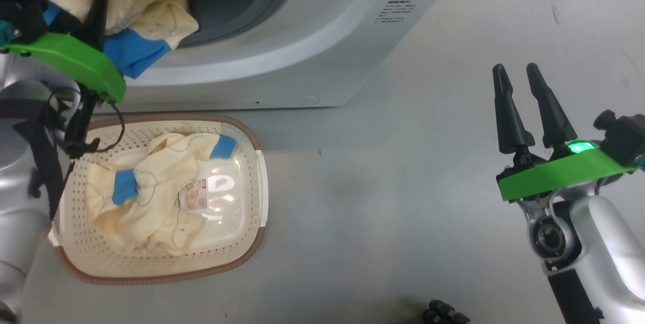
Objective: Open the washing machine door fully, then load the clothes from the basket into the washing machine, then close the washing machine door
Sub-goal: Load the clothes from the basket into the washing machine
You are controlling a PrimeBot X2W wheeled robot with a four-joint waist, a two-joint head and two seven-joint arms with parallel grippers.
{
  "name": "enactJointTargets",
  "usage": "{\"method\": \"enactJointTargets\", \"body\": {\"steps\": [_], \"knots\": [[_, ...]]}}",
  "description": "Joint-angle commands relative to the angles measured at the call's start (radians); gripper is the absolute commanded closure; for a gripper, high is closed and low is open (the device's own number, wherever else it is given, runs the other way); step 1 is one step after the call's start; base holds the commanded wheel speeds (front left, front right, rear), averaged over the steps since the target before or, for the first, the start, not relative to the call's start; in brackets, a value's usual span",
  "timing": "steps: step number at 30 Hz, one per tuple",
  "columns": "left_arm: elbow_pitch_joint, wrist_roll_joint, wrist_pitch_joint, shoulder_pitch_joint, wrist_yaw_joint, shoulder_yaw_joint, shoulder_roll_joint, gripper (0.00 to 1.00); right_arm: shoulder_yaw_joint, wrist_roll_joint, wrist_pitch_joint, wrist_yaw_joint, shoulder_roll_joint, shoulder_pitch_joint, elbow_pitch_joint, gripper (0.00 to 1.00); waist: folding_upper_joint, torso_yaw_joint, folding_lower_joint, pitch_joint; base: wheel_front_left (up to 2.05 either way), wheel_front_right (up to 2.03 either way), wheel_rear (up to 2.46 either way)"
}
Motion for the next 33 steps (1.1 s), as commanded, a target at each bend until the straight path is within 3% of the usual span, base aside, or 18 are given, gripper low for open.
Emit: {"method": "enactJointTargets", "body": {"steps": [1,10,20,28,33], "knots": [[0.015,-0.023,-0.010,-0.089,0.000,0.008,0.032,1.00,0.018,0.009,-0.009,0.010,-0.004,0.006,-0.030,0.00,0.0000,-0.008,0.0000,0.006,0.00,0.00,0.00],[0.170,-0.132,0.027,-0.241,0.000,-0.118,0.002,1.00,0.043,0.012,-0.009,0.010,0.008,0.004,-0.024,0.00,0.0000,-0.039,0.0000,0.025,0.00,0.00,0.00],[0.211,-0.169,-0.007,-0.349,0.000,-0.163,0.005,1.00,0.057,0.017,-0.009,0.010,0.013,-0.002,-0.023,0.00,0.0000,-0.066,0.0000,0.046,0.00,0.00,0.00],[0.009,0.002,-0.011,-0.357,0.022,0.039,0.037,1.00,0.054,0.017,-0.009,0.010,0.024,-0.014,-0.025,0.00,0.0000,-0.072,0.0000,0.071,0.00,0.00,0.00],[0.072,0.050,-0.011,-0.279,0.007,0.065,0.006,1.00,0.058,0.017,-0.009,0.010,0.025,-0.016,-0.025,0.00,0.0000,-0.073,0.0000,0.067,0.00,0.00,0.00]]}}
